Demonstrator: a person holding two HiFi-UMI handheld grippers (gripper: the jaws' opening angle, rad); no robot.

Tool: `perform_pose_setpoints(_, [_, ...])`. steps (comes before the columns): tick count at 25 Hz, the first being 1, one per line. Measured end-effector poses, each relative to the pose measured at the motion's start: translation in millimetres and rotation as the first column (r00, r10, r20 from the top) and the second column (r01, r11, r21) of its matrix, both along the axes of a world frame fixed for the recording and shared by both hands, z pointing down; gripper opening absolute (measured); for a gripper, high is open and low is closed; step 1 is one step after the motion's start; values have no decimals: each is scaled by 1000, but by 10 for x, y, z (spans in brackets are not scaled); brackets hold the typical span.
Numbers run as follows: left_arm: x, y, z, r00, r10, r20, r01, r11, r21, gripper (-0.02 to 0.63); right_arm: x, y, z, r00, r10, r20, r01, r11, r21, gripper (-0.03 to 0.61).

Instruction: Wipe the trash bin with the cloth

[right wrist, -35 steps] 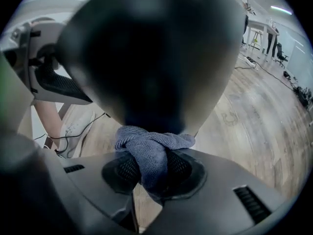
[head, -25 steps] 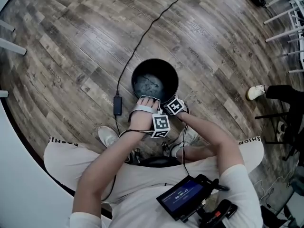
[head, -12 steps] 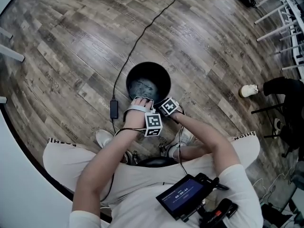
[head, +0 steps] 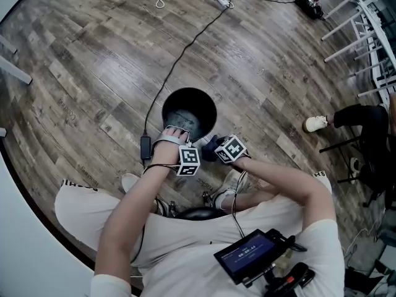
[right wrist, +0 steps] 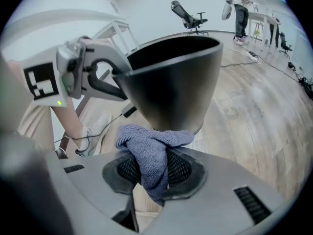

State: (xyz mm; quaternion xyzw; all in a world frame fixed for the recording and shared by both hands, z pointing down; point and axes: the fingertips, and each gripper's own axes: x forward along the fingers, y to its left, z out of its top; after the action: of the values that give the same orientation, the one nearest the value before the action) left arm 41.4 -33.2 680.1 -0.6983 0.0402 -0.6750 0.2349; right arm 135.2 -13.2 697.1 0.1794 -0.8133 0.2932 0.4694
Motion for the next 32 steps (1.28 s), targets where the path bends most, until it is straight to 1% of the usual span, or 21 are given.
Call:
perform_pose_setpoints(2, [18, 9, 13, 1000, 19, 24, -19, 1000, 7, 138, -40, -81, -233, 1000, 3, 21, -4, 999, 38, 100])
perform_pose_setpoints(5, [67, 67, 4, 999, 35, 21, -35, 999, 5, 126, -101, -143, -493, 999, -19, 28, 16, 995, 94, 100])
perform_pose_setpoints(8, [139, 145, 0, 999, 40, 8, -40, 999, -4, 117, -141, -204, -540, 999, -38, 21, 35, 992, 123, 100])
perform_pose_setpoints(11, [199, 182, 3, 1000, 30, 1, -30, 999, -20, 112, -139, -266, -444, 999, -29, 14, 28, 992, 122, 100])
perform_pose_setpoints(16, [196, 194, 0, 1000, 23, 2, -23, 999, -24, 109, -152, -263, -35, 999, -42, -17, 43, 994, 102, 100])
perform_pose_setpoints(22, [230, 186, -12, 1000, 11, -3, -11, 1000, -26, 109, -134, -256, 662, 999, -11, -36, 13, 999, 48, 100])
perform_pose_setpoints(29, [301, 158, -12, 1000, 1, -23, -1, 1000, -30, 107, -138, -249, 1352, 995, -20, -96, 23, 999, 32, 100])
perform_pose_setpoints(32, [320, 156, -1, 999, -6, -33, 5, 999, -34, 107, -115, -274, 1521, 991, -1, -131, 8, 999, 48, 100])
